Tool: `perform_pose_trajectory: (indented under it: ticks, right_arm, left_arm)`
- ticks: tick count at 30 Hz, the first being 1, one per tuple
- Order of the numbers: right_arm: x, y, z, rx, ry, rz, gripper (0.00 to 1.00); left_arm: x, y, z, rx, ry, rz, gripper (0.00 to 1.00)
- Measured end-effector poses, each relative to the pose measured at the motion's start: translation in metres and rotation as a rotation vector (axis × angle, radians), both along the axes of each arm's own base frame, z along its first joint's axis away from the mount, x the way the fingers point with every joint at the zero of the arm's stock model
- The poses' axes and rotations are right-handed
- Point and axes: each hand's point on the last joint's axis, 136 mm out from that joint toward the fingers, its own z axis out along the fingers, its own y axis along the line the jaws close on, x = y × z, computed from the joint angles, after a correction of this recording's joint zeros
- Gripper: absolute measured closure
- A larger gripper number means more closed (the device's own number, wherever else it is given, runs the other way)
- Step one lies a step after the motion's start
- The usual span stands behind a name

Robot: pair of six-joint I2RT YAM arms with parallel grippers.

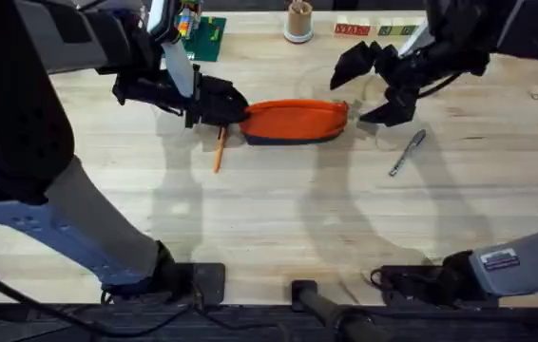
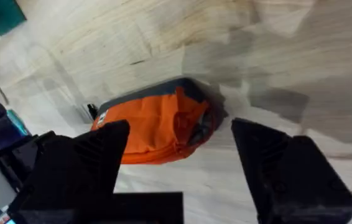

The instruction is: Unzip the bag, pick up the pens from the table one at a time and place them inside, then zip the bag closed.

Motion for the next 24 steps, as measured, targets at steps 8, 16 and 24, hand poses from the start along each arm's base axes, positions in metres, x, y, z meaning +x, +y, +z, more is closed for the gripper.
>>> perform_pose_trajectory:
  ticks: [8,16,24]
  right_arm:
    - [-0.001,0.003,-0.001,-0.001,0.0,0.011,0.051]
    - [-0.005,0.006,-0.011,-0.005,0.037,0.021,0.087]
    - [-0.007,0.009,-0.014,-0.006,0.048,0.031,0.314]
  left_arm:
    - [0.0,0.0,0.0,0.0,0.0,0.0,0.958]
    - [0.0,0.0,0.0,0.0,0.0,0.0,0.958]
    - [0.0,0.0,0.0,0.0,0.0,0.0,0.958]
